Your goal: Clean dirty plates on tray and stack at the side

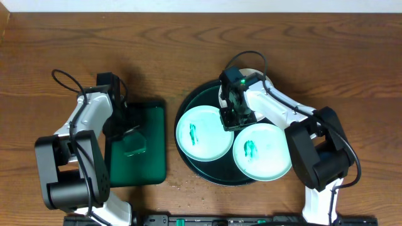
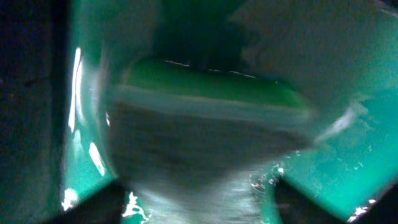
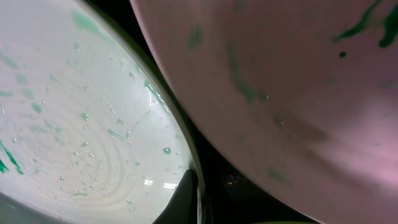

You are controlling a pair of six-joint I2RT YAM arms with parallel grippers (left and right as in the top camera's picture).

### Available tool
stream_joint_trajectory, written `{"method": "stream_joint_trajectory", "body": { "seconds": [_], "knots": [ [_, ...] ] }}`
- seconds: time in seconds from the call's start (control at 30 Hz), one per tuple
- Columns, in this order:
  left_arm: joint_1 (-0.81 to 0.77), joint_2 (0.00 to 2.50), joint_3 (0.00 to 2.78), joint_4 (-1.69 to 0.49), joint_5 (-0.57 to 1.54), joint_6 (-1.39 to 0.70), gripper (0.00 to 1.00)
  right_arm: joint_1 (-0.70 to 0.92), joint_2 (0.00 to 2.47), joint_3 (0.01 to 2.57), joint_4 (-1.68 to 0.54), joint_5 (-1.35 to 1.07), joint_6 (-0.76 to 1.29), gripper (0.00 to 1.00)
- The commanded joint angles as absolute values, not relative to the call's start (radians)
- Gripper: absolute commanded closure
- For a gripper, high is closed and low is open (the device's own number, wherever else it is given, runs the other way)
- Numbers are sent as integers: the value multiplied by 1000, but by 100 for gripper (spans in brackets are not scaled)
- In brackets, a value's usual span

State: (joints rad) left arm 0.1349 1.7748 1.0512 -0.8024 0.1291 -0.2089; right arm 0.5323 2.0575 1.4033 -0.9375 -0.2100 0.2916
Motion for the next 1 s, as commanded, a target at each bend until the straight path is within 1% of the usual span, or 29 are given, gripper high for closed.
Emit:
{"method": "stream_joint_trajectory", "body": {
  "seconds": [0.0, 0.03, 0.07, 0.13, 0.17, 0.2, 0.23, 0.27, 0.3, 0.33, 0.37, 0.4, 0.47, 0.5, 0.57, 0.77, 0.97],
  "knots": [
    [136, 1784, 1035, -801, 149, -204, 70, 551, 2075, 1399, -934, -237, 272, 99],
    [136, 1785, 1035, -801, 149, -204, 67, 551, 2075, 1399, -934, -237, 272, 99],
    [136, 1785, 1035, -801, 149, -204, 59, 551, 2075, 1399, -934, -237, 272, 99],
    [136, 1784, 1035, -801, 149, -204, 52, 551, 2075, 1399, -934, -237, 272, 99],
    [136, 1784, 1035, -801, 149, -204, 52, 551, 2075, 1399, -934, -237, 272, 99],
    [136, 1784, 1035, -801, 149, -204, 53, 551, 2075, 1399, -934, -237, 272, 99],
    [136, 1784, 1035, -800, 149, -204, 64, 551, 2075, 1399, -934, -237, 272, 99],
    [136, 1784, 1035, -799, 149, -204, 71, 552, 2075, 1399, -934, -237, 272, 99],
    [136, 1784, 1035, -798, 149, -204, 72, 551, 2075, 1399, -933, -237, 272, 99],
    [136, 1784, 1035, -798, 149, -204, 64, 551, 2075, 1399, -933, -237, 272, 99],
    [136, 1784, 1035, -798, 149, -204, 45, 551, 2075, 1399, -932, -237, 272, 99],
    [136, 1784, 1035, -798, 149, -204, 40, 551, 2075, 1399, -931, -237, 272, 99],
    [136, 1784, 1035, -798, 149, -204, 39, 551, 2075, 1399, -931, -237, 272, 99],
    [136, 1784, 1035, -798, 150, -204, 36, 551, 2075, 1399, -931, -237, 272, 99],
    [136, 1784, 1035, -801, 150, -204, 23, 551, 2075, 1399, -931, -237, 272, 99],
    [136, 1776, 1050, -844, 150, -204, 24, 551, 2075, 1399, -931, -237, 272, 99],
    [136, 1720, 1059, -859, 150, -204, 28, 551, 2075, 1399, -924, -237, 272, 99]
  ]
}}
